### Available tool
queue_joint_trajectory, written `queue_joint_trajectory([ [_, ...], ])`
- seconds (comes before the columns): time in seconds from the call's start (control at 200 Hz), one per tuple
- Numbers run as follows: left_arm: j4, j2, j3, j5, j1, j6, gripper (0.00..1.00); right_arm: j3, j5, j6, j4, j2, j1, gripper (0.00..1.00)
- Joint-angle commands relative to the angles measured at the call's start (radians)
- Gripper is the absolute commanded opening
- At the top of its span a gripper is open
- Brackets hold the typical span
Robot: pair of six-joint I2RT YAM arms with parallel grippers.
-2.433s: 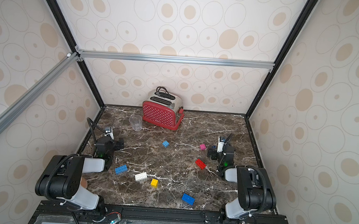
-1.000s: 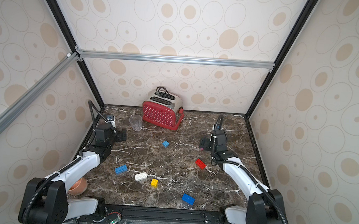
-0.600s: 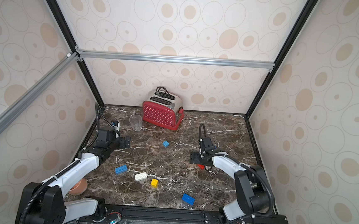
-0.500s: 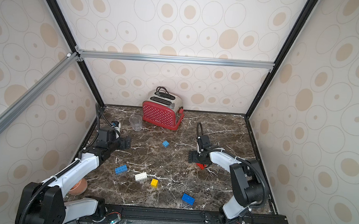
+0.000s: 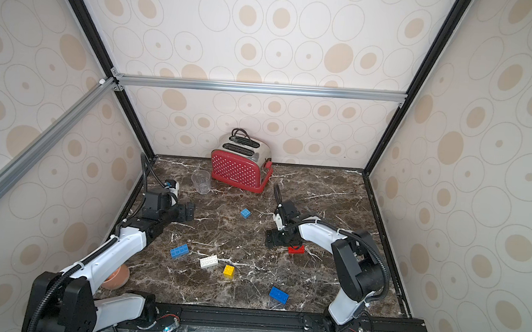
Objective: Assemble a carrot with lego
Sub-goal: Adjust the lego brick at the center of the board.
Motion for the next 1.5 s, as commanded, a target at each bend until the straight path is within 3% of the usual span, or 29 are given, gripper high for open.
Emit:
queue_joint_trajectory([
  [0.0, -0.014, 0.007, 0.03, 0.014, -0.002, -0.02, 0.99, -0.006, 0.07, 0.034, -0.066, -0.072, 0.013, 0.91],
  [0.18, -0.013, 0.018, 0.03, 0.029, -0.005, -0.031, 0.99, -0.088, 0.302, 0.187, -0.077, -0.239, 0.013, 1.0],
  [0.341, -0.011, 0.036, 0.038, 0.052, -0.011, -0.037, 0.99, -0.1, 0.377, 0.211, -0.135, -0.225, 0.012, 1.0],
  [0.736, -0.043, 0.021, 0.047, 0.08, -0.031, -0.046, 0.99, -0.11, 0.367, 0.254, -0.114, -0.101, 0.011, 0.99],
  [1.042, -0.056, 0.004, 0.051, 0.085, -0.033, -0.051, 0.99, -0.105, 0.321, 0.302, -0.068, -0.073, 0.03, 0.75],
  [1.217, -0.056, 0.006, 0.052, 0.086, -0.036, -0.053, 0.99, -0.018, 0.366, 0.305, -0.148, -0.015, 0.077, 0.7],
  [1.347, -0.057, 0.012, 0.057, 0.088, -0.035, -0.055, 0.99, 0.03, 0.344, 0.298, -0.182, 0.013, 0.087, 0.72],
  [1.492, -0.069, 0.011, 0.067, 0.087, -0.037, -0.056, 0.99, 0.052, 0.312, 0.292, -0.187, 0.001, 0.086, 0.88],
])
